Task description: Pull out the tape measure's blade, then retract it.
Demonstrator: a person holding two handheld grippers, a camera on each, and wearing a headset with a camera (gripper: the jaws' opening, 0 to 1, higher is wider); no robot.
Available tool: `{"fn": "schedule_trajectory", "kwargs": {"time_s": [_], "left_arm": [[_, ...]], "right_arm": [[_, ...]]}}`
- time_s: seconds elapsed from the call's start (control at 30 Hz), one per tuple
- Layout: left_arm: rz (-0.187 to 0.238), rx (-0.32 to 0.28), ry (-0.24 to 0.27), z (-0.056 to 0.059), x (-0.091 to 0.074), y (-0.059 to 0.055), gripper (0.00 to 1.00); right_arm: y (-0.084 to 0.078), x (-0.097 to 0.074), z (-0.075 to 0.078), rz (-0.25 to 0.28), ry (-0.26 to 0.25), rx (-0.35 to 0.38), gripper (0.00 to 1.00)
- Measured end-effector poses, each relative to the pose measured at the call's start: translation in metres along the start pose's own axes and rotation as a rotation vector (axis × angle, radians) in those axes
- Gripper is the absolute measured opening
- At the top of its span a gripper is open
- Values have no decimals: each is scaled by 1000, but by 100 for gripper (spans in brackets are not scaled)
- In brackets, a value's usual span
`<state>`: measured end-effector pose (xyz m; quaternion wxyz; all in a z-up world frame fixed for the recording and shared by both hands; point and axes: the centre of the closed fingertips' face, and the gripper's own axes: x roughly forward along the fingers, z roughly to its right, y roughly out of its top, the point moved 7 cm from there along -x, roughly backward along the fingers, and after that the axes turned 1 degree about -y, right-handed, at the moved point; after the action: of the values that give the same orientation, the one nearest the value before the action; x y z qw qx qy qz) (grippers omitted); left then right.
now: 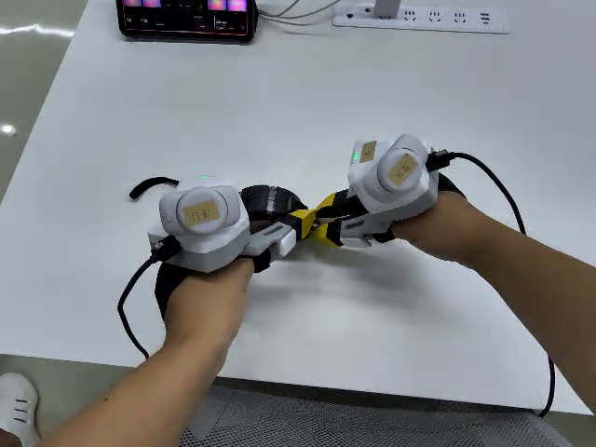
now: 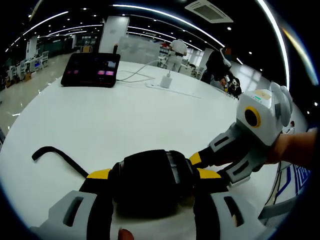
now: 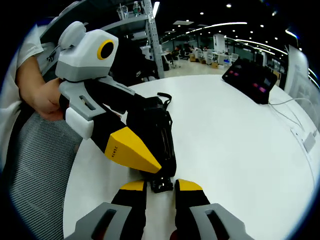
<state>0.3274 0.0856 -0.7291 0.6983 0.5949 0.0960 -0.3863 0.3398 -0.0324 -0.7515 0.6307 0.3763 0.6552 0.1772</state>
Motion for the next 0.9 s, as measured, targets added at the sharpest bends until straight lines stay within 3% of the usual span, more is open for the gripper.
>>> {"fn": "schedule_trajectory", "kwargs": {"time_s": [0.2, 0.73, 0.9], "left_arm": [[-6, -24, -12, 1, 0, 1, 64], [9, -7, -16, 4, -2, 2, 68], [25, 3, -31, 4, -7, 6, 67]], "right_arm": [[1, 1, -1, 1, 2, -2, 20], [0, -7, -1, 21, -12, 20, 21], [2, -17, -6, 70, -36, 28, 21]]}}
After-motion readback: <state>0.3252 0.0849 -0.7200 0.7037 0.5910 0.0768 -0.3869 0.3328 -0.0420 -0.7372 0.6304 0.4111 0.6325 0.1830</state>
